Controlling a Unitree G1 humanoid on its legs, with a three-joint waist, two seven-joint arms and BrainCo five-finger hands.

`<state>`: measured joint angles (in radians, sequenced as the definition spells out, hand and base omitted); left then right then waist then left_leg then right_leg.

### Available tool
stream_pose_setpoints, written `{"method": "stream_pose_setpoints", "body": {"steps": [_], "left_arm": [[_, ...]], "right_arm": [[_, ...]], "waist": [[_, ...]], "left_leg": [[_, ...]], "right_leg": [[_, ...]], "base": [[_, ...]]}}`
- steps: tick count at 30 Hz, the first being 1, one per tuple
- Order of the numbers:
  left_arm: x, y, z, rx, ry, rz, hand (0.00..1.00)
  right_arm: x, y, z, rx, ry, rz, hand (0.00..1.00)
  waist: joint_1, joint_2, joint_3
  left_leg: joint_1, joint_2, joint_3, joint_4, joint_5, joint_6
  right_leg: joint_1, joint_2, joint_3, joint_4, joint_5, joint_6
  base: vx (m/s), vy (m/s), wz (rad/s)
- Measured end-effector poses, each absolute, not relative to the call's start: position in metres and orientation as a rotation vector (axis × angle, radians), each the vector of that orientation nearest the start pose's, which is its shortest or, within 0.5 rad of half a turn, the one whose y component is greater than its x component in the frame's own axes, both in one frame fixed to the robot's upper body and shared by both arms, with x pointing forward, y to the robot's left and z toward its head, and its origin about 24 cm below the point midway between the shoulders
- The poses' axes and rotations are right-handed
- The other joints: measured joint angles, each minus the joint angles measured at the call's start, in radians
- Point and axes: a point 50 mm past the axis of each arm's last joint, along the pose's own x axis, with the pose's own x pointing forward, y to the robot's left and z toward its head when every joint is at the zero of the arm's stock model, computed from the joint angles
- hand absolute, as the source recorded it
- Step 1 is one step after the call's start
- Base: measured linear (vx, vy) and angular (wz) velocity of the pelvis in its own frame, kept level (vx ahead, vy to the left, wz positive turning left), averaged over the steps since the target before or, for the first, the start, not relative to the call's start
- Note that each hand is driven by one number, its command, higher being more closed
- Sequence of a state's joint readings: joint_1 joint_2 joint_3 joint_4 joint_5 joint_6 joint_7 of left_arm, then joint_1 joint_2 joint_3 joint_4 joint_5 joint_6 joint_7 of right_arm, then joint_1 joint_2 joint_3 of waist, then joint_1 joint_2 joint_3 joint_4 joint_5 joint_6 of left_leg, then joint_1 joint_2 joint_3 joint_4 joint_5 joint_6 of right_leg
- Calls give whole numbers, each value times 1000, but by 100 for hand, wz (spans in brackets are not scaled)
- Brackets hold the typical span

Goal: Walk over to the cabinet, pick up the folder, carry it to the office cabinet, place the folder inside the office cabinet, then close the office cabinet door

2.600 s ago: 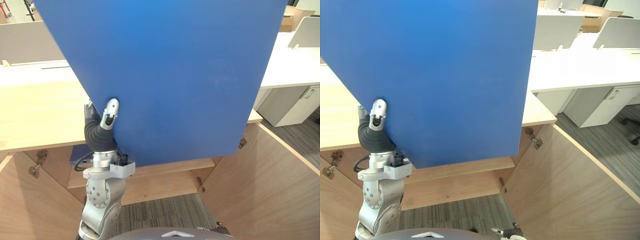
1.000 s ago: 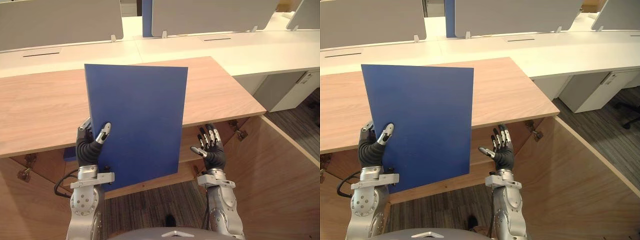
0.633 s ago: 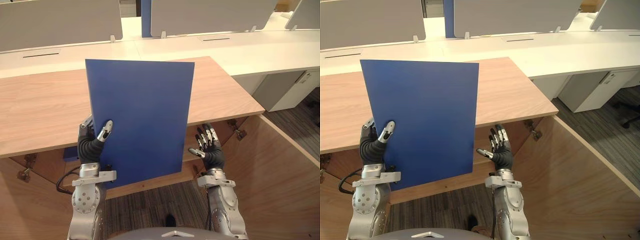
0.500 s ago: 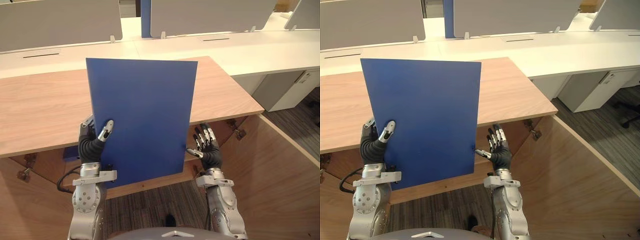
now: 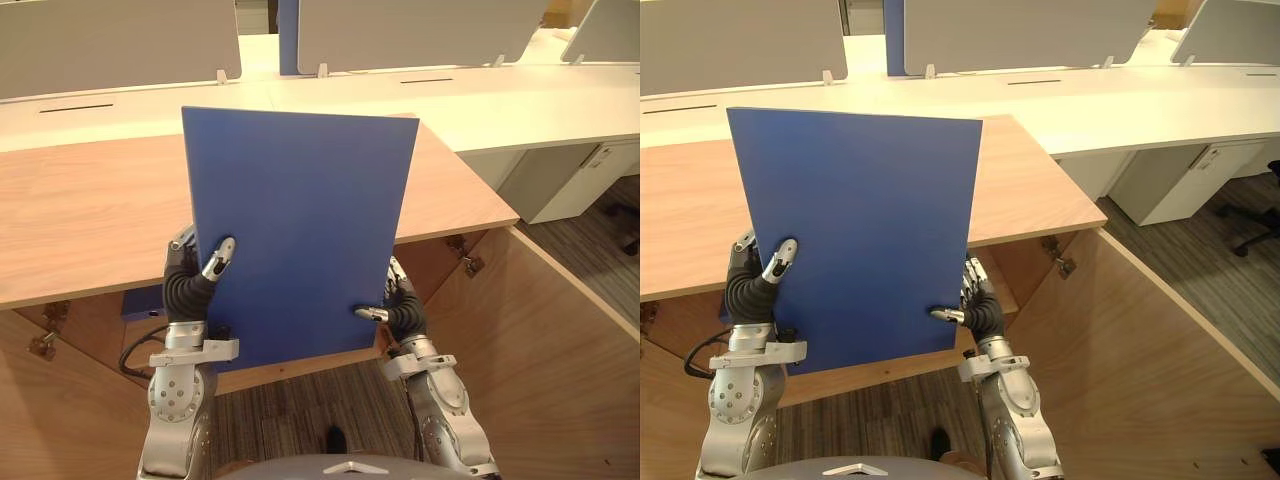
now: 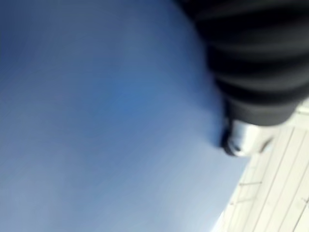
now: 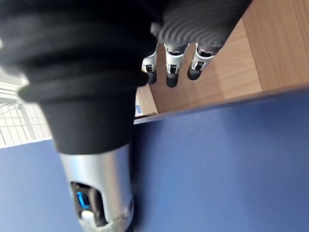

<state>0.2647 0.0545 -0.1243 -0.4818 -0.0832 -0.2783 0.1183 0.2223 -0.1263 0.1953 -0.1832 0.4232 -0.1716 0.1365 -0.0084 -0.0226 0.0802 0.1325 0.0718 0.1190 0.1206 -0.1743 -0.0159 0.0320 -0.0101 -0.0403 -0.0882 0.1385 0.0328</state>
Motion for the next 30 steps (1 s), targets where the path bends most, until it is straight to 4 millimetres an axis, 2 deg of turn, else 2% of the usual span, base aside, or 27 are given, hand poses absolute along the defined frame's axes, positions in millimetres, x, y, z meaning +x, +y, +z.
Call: {"method": "stream_pose_setpoints", "body": {"steps": [5, 12, 18, 21, 24, 30], "left_arm": [[189, 150, 120, -42, -497, 43, 100], [190, 154, 115, 7, -475, 59, 100], [190, 166, 114, 51, -471, 97, 100], [189, 171, 115, 73, -473, 117, 100], [189, 179, 115, 92, -475, 149, 100], [185, 191, 114, 119, -461, 197, 100]], "right_arm": [[209, -120, 56, 301, -149, 359, 0], [209, -123, 56, 257, -154, 358, 0], [212, -143, 56, 190, -158, 280, 0], [212, -153, 48, 179, -126, 237, 0], [212, -160, 42, 141, -101, 207, 0], [212, -169, 42, 128, -104, 174, 0]], "waist": [[1, -1, -3], [8, -1, -6], [10, 2, -8], [10, 2, -8], [14, 2, -8], [16, 2, -8]], "left_leg": [[7, -5, 34, 0, -3, 3], [6, -11, 47, 1, -3, 4], [3, -11, 41, 0, -3, 4], [4, -13, 33, 0, -3, 5], [7, -14, 27, 0, -3, 6], [3, -14, 19, 0, -6, 10]], "right_leg": [[-10, 0, 30, 0, 8, 3], [-17, -4, 43, 0, 8, 12], [-18, -7, 34, 0, 9, 9], [-14, -9, 27, 0, 9, 9], [-9, -10, 24, 0, 8, 10], [-7, -15, 17, 0, 6, 13]], "base": [[-53, 21, -19], [-38, 16, -6], [-3, 16, 3], [4, 25, 7], [-8, 27, 6], [-20, 9, 3]]}}
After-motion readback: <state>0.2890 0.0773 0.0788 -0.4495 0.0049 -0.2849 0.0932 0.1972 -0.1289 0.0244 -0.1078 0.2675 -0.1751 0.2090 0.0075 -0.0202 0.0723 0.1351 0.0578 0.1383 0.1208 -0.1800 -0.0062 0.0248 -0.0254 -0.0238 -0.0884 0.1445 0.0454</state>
